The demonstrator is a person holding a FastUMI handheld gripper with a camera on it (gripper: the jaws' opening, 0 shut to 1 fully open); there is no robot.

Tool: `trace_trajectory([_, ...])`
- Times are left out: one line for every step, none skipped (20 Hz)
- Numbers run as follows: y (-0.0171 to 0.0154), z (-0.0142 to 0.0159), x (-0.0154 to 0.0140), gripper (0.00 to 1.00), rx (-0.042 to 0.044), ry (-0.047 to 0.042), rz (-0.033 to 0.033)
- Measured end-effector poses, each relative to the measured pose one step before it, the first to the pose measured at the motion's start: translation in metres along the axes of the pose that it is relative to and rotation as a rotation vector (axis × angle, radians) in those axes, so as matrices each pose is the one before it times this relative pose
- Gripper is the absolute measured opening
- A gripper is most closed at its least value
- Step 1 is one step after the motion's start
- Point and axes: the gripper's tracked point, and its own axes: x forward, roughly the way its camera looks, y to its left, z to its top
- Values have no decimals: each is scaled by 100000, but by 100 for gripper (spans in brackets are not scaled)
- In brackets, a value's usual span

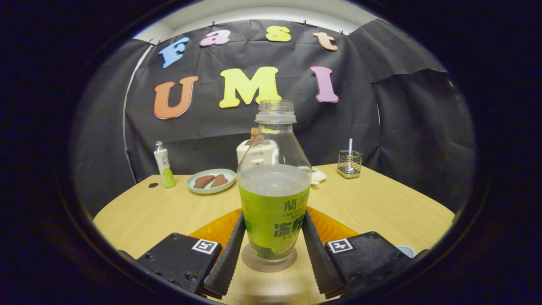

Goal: Take the bottle from table, then pour the juice into the cup, finally place the bottle on the coaster

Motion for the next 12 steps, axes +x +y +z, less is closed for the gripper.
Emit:
trace_trajectory([164, -293, 197, 80, -221, 704, 445])
trace_trajectory([181, -167, 160, 79, -348, 507, 292])
trace_trajectory([81, -193, 116, 80, -631, 348, 124])
trace_trajectory([178, -150, -28, 80, -778, 150, 252])
trace_trajectory([281, -162, 38, 80, -854, -290, 486])
trace_trajectory([94, -103, 114, 80, -869, -107, -95])
trace_trajectory([-65, -212, 195, 81, -961, 7, 44])
trace_trajectory([-22, -120, 109, 81, -1015, -65, -184])
trace_trajectory([26, -204, 263, 81, -915, -70, 48])
trace_trajectory([45, -122, -127, 82, -588, 173, -27])
trace_trajectory([-20, -178, 38, 82, -502, 294, -58])
trace_trajectory([-59, 8, 6, 82, 13, 118, -115])
